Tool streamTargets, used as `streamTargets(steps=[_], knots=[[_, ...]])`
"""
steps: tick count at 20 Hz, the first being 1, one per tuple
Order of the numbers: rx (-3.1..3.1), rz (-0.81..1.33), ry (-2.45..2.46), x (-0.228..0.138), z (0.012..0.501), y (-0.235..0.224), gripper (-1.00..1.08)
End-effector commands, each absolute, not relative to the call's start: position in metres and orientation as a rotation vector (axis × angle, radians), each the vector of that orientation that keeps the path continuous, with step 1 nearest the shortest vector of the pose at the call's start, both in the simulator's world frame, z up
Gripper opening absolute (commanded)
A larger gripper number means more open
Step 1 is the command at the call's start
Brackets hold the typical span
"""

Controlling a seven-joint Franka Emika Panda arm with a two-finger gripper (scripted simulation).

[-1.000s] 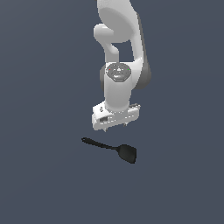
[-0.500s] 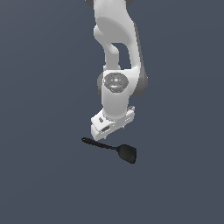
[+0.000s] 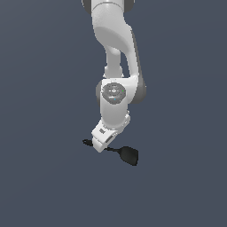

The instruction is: Pick up the object and move it to a goal position.

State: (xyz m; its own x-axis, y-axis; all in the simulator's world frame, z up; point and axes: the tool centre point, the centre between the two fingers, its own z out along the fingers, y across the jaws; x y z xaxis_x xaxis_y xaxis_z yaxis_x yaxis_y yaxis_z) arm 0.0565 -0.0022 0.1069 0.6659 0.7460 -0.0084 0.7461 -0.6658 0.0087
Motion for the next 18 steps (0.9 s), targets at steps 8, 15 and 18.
streamTargets(steps=[8, 15, 18], knots=[[2.678, -0.007, 1.630, 0.069, 0.087, -0.013, 1.00], [2.557, -0.004, 1.821, 0.076, 0.075, -0.019, 1.00], [2.520, -0.002, 1.874, 0.078, 0.071, -0.021, 1.00]])
